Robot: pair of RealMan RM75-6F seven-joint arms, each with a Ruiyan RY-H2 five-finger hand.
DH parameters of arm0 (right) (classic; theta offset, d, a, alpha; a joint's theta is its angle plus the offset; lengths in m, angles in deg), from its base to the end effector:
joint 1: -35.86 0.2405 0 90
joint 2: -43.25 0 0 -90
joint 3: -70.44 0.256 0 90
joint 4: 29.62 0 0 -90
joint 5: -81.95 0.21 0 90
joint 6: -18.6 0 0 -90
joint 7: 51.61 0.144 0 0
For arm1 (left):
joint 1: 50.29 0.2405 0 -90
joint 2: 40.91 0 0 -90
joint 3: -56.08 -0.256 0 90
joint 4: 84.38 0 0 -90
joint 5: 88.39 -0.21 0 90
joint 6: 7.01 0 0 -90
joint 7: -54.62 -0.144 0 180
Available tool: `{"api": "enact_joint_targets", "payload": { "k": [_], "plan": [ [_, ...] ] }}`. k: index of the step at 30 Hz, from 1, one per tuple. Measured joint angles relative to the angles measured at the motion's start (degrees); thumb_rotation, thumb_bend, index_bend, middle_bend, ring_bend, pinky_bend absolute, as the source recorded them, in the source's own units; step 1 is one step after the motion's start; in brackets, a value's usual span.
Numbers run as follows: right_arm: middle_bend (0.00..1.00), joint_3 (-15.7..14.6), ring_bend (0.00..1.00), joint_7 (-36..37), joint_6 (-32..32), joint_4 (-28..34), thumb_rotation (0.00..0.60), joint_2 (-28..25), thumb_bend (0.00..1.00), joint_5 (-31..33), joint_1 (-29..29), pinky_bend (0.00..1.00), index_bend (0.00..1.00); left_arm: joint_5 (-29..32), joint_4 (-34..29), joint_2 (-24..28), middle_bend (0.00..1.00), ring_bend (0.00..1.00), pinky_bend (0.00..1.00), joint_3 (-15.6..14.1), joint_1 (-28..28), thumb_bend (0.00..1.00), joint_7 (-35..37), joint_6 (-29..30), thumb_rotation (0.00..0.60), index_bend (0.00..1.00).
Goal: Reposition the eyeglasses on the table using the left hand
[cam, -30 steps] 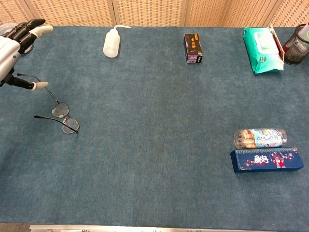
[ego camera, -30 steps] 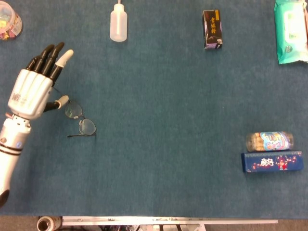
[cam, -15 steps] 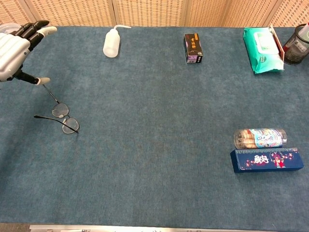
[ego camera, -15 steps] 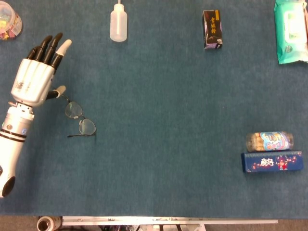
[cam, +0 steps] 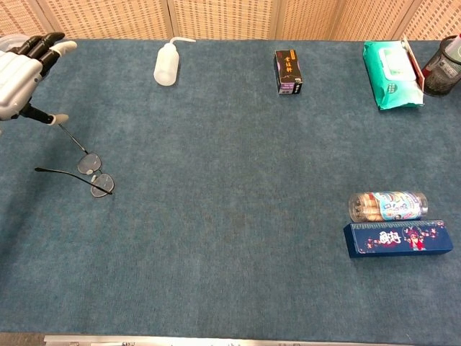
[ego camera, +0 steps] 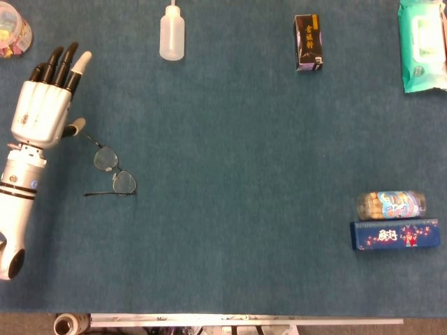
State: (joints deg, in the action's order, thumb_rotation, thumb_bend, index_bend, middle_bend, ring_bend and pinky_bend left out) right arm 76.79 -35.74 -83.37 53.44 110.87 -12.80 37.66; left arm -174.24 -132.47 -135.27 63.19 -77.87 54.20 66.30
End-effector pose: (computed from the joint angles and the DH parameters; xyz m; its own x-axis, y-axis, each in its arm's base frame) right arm -0.3033 -0.1691 0.1906 0.1901 0.2884 0.9385 -0.9514 -0.1819 0.2486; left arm -0.2967 0.3342 0.0462 0.5964 -0.0911 0.7975 0.7670 -0.2282 -0.5997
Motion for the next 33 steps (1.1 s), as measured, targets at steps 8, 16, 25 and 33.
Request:
{"api": "enact_joint_targets", "payload": {
  "k": [8,16,25,33],
  "plan": [
    [0.57,0.03,0.51,0.12,-0.08,0.05,0.600,-0.05,0.31,0.03,-0.04,0.52,0.60,1.06,2.72,-1.01,0.00,0.06,0.23,0.03,0.75,0.07,-0.62,1.16,0.600,0.06],
    [0.57,0.01,0.51,0.13,-0.09,0.13,0.600,-0.09,0.31,-0.02,-0.06,0.52,0.60,1.76,3.69,-0.84,0.00,0.06,0.23,-0.06,2.41,0.07,-2.32,3.53,0.600,0.06],
    [0.57,0.01,0.51,0.33,-0.19,0.12,0.600,-0.15,0.31,-0.06,-0.10,0.52,0.60,2.50,2.30,0.50,0.00,0.06,0.23,-0.19,4.39,0.07,-4.42,5.60,0.600,0.06],
    [0.57,0.08,0.51,0.92,-0.64,0.05,0.600,-0.29,0.31,-0.05,-0.30,0.52,0.60,2.49,-0.22,1.52,0.00,0.06,0.23,-0.42,5.54,0.07,-6.36,7.21,0.600,0.06]
  ]
}}
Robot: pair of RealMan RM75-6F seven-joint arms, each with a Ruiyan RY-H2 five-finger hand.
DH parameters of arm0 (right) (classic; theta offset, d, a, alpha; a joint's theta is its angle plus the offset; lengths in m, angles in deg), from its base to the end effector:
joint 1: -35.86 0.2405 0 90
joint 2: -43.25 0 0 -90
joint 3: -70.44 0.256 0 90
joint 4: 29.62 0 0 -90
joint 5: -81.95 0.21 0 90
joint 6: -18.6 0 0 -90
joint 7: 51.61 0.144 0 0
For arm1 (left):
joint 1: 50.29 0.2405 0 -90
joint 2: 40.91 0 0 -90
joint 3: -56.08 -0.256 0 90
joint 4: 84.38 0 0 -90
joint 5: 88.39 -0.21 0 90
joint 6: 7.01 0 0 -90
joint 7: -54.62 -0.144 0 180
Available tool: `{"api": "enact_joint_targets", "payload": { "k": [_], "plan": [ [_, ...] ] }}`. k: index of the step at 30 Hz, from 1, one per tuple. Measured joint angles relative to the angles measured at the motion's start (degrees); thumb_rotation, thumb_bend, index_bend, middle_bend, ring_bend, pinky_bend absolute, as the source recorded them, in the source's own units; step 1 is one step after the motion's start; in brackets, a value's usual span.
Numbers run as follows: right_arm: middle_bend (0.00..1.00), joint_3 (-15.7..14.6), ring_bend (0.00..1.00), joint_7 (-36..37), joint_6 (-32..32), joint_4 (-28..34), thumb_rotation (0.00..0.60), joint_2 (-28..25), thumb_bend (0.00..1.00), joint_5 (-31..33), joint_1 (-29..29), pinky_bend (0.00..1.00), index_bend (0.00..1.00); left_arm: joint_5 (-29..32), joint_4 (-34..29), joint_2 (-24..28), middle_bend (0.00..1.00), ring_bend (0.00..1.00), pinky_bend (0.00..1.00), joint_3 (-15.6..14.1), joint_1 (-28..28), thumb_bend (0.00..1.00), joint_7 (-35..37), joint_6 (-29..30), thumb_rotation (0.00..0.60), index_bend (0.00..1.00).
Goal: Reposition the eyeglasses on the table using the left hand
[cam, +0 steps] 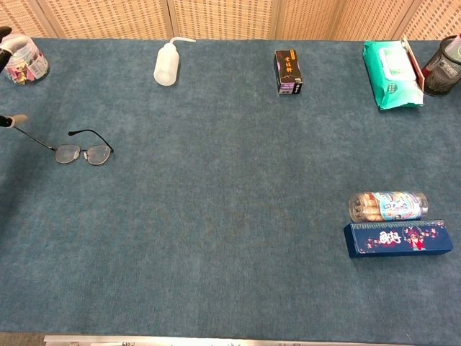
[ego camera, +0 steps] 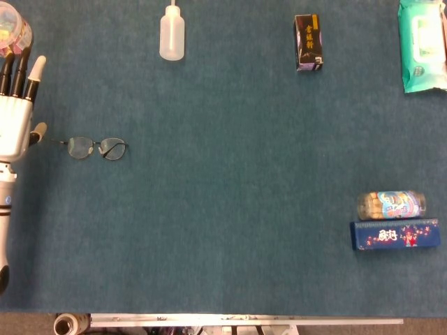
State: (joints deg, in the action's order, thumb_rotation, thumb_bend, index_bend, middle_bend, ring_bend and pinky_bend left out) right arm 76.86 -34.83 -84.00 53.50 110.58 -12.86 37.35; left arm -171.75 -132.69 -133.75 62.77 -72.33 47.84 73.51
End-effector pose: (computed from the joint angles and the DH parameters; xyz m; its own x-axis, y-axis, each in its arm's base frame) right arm -0.3033 -0.1671 0.1935 0.1774 0.2953 0.9388 -0.9532 -0.1856 0.2385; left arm -0.3258 0.3036 0.0736 0.6763 -0.1688 0.7170 0.7133 -0.0929 -0.6946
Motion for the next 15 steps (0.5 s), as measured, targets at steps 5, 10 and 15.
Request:
{"api": "enact_joint_targets", "payload": {
  "k": [5,10,15],
  "plan": [
    [0.57,-0.02,0.51,0.19,-0.13,-0.07,0.600,-0.03,0.31,-0.10,-0.04,0.52,0.60,-1.01,-1.85,0.48,0.00,0.06,0.23,-0.32,0.32,0.07,-0.29,1.78,0.600,0.06],
    [0.57,0.02,0.51,0.36,-0.35,-0.07,0.600,-0.09,0.31,-0.11,-0.14,0.52,0.60,-1.94,-4.58,1.05,0.00,0.06,0.23,-0.33,0.26,0.07,-1.22,3.13,0.600,0.06],
    [0.57,0.08,0.51,0.66,-0.50,-0.16,0.600,-0.15,0.31,0.02,-0.26,0.52,0.60,-2.98,-8.25,2.28,0.00,0.06,0.23,-0.44,0.50,0.07,-2.13,4.85,0.600,0.06]
  ]
}}
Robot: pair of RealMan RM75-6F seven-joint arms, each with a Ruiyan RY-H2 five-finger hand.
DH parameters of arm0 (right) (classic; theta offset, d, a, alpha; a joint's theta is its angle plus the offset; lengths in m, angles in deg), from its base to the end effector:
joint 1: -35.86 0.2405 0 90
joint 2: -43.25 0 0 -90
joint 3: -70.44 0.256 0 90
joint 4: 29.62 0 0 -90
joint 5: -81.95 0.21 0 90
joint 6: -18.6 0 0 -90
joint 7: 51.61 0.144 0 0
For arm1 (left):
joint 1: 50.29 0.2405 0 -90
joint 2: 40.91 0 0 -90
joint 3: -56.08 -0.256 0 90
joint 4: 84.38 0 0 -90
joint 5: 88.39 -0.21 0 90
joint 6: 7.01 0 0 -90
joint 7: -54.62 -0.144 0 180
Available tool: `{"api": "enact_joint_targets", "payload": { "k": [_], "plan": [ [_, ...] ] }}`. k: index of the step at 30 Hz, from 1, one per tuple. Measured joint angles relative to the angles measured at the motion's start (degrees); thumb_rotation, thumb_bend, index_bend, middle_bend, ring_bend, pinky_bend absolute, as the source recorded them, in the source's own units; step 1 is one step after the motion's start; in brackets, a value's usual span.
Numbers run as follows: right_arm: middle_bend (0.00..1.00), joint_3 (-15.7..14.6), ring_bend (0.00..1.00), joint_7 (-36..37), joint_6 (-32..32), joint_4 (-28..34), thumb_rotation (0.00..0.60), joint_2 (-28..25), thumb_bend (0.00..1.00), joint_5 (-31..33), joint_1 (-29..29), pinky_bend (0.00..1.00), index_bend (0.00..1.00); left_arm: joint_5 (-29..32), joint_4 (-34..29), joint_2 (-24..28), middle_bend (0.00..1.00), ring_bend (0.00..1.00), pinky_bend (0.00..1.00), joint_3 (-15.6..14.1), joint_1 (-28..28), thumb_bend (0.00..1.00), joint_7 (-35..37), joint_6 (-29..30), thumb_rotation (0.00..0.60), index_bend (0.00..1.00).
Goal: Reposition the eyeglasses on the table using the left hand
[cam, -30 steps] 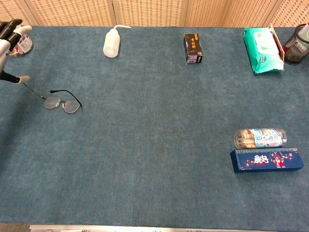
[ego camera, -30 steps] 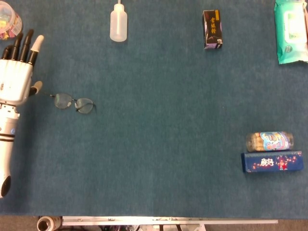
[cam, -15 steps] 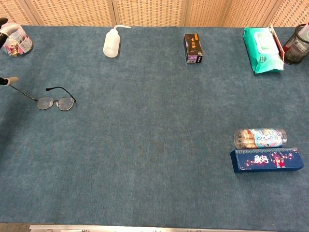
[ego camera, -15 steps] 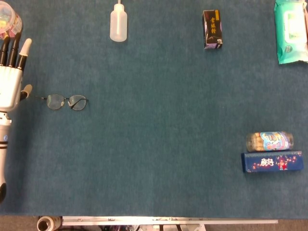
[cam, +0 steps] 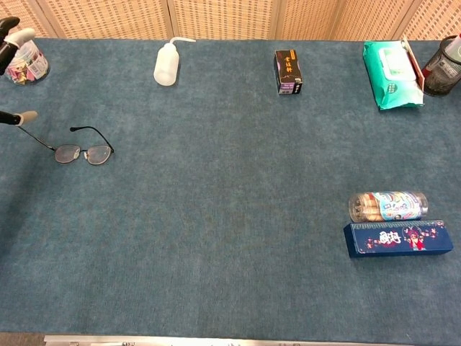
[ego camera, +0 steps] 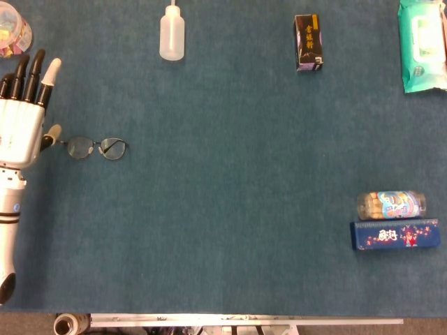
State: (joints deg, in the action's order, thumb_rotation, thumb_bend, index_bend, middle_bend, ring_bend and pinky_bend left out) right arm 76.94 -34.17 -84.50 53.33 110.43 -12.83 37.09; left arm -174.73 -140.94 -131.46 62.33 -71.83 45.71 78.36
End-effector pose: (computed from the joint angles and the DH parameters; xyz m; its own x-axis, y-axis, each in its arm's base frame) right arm -0.3041 -0.1655 0.1958 0.1710 0.3018 0.9379 -0.9542 -0.1864 0.2339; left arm -0.2979 0.2917 0.0736 0.6172 -0.2345 0.7511 0.7380 -0.1585 -0.6559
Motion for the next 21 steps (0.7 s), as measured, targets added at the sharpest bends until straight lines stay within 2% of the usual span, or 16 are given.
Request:
{"api": "enact_joint_targets", "payload": {
  "k": [8,14,21],
  "plan": [
    [0.57,0.00,0.51,0.16,-0.29,-0.03,0.600,-0.04,0.31,-0.13,-0.13,0.52,0.60,-0.63,-3.89,3.02,0.00,0.06,0.23,0.16,1.92,0.07,-0.80,3.71,0.600,0.06],
    [0.57,-0.11,0.51,-0.21,-0.21,0.03,0.600,0.01,0.31,-0.32,-0.12,0.52,0.60,0.47,-5.61,5.91,0.00,0.06,0.23,1.99,3.66,0.07,1.15,6.66,0.600,0.06],
    [0.57,-0.13,0.51,-0.58,-0.18,0.17,0.600,0.04,0.31,-0.34,-0.14,0.52,0.60,3.07,-4.45,6.78,0.00,0.06,0.23,3.73,4.22,0.07,3.96,5.67,0.600,0.06]
  ]
}}
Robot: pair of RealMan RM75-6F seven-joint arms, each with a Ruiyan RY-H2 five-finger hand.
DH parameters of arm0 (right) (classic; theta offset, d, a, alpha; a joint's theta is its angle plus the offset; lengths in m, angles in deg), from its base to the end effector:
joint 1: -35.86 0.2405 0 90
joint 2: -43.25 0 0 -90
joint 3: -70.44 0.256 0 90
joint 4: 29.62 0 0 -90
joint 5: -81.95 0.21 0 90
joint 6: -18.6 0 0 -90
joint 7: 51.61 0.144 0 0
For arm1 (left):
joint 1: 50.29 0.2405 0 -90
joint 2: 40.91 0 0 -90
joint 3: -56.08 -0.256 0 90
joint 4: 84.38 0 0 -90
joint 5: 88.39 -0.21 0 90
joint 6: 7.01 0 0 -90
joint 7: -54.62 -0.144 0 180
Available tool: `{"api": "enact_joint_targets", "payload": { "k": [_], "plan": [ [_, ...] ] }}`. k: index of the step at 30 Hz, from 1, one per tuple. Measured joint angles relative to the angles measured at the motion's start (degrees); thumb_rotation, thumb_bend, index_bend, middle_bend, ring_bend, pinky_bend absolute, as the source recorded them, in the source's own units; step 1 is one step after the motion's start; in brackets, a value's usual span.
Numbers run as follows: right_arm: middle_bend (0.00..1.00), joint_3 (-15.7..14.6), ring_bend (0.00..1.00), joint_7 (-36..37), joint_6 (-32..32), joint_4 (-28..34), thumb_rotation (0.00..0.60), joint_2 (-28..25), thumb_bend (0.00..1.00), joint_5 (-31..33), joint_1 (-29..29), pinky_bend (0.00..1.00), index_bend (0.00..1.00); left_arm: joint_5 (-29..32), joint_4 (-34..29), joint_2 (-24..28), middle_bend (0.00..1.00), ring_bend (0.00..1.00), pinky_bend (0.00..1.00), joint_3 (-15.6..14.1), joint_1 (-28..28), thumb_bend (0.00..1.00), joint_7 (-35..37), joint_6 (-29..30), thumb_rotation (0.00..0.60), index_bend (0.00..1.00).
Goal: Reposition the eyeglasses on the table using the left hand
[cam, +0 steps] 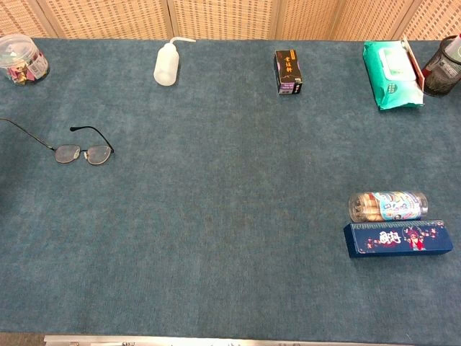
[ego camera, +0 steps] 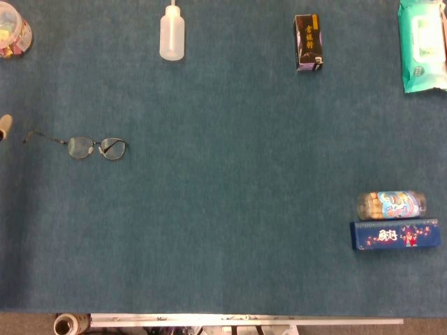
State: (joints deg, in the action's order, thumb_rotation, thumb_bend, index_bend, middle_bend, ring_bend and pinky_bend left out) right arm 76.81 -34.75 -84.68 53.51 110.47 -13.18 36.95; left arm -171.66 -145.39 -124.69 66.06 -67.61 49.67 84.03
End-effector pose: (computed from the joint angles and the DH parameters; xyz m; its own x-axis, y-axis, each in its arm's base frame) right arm -0.3032 -0.1642 0.1950 0.1763 0.3019 0.9369 -0.9525 -0.1877 0.2398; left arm -0.3166 0.2777 0.1358 0.5703 -0.3364 0.7494 0.7904 -0.0237 -0.6121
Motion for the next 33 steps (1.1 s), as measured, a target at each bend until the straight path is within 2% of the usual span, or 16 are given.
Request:
{"api": "enact_joint_targets", "payload": {
  "k": [10,19,27,33],
  "plan": [
    [0.57,0.05,0.51,0.16,0.12,-0.09,0.600,0.00,0.31,0.13,0.02,0.52,0.60,1.98,10.00,-3.91,0.00,0.06,0.23,0.54,-1.36,0.07,4.82,-4.75,0.600,0.06],
    [0.57,-0.03,0.51,0.06,0.18,-0.09,0.600,0.02,0.31,0.03,0.03,0.52,0.60,1.22,18.02,-8.17,0.00,0.06,0.23,-0.67,-2.85,0.07,7.41,-7.21,0.600,0.07],
    [0.57,-0.02,0.51,0.16,0.20,-0.08,0.600,-0.06,0.31,0.08,0.02,0.52,0.60,-0.20,21.78,-11.22,0.00,0.06,0.23,-2.02,-3.71,0.07,8.48,-7.64,0.600,0.07],
    [0.57,-0.01,0.51,0.37,0.12,-0.13,0.600,-0.09,0.31,0.11,-0.04,0.52,0.60,-1.05,21.22,-11.70,0.00,0.06,0.23,-2.44,-3.94,0.07,8.21,-6.53,0.600,0.07]
  ]
}}
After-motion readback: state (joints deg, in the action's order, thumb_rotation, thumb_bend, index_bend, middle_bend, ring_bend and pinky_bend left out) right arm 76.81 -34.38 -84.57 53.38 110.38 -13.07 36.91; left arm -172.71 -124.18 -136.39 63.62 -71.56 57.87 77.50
